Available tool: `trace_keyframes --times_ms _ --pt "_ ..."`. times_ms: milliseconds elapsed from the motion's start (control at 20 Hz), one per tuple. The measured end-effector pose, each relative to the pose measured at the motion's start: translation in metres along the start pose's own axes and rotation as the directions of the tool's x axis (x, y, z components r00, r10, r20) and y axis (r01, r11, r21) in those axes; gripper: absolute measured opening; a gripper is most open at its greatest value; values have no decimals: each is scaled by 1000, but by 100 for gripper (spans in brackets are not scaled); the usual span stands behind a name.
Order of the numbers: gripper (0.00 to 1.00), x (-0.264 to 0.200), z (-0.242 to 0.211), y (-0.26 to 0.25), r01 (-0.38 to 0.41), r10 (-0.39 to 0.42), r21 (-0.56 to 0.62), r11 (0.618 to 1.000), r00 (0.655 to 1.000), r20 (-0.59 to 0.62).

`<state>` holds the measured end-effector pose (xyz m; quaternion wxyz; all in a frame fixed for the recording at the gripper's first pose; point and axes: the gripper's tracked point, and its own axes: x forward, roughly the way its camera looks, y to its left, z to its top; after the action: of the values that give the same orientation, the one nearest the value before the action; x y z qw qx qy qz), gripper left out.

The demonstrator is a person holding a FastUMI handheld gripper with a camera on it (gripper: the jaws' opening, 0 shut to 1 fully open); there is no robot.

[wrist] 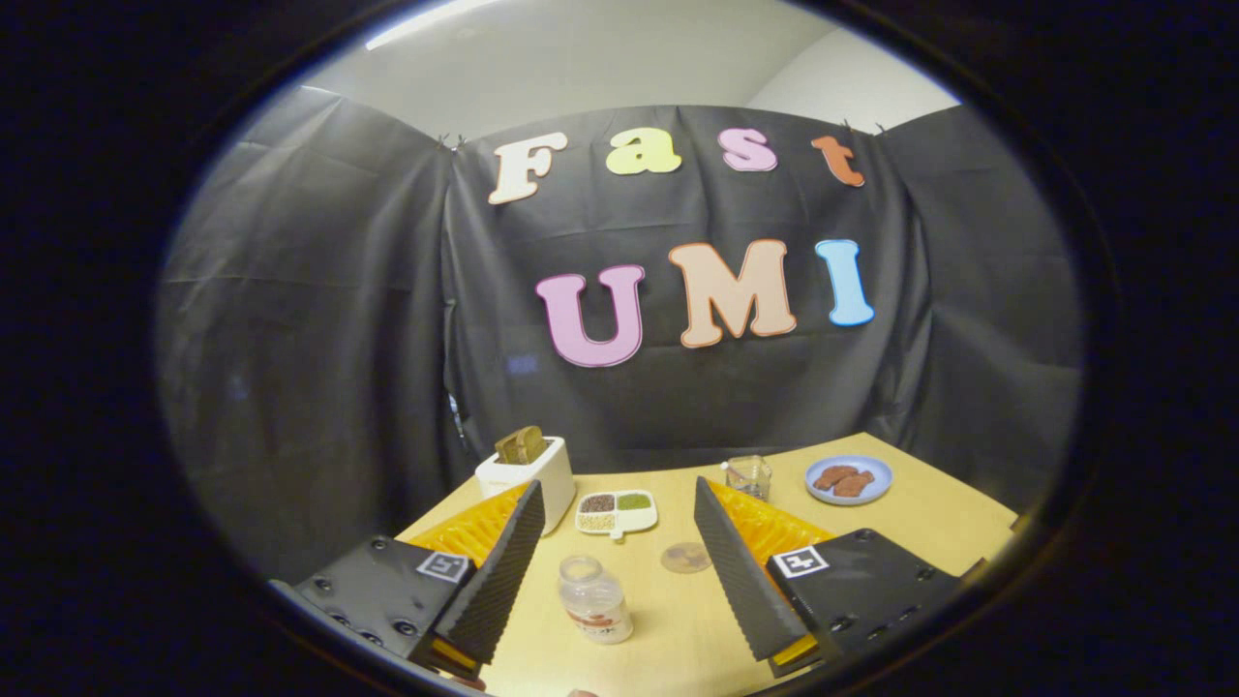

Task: Take the bottle from table, then pour the juice into the cup, finally place the bottle on the coaster

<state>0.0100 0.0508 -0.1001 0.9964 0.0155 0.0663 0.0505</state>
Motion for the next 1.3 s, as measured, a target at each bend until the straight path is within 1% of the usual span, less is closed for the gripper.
trace_keyframes --times_ms 250,450,650,900,1150,1300 --pt "98 11 -38 11 -14 14 -1 1000 997 -78" --pt "98 24 -87 18 -20 17 -17 1000 982 -188" --pt "98 40 -133 28 -35 30 -13 999 957 -289" --pt "98 57 -172 31 -19 9 -24 1000 926 -377" --pt "98 70 -197 26 -19 -14 -69 997 895 -447" --pt "93 71 -206 16 19 -59 -87 996 874 -482"
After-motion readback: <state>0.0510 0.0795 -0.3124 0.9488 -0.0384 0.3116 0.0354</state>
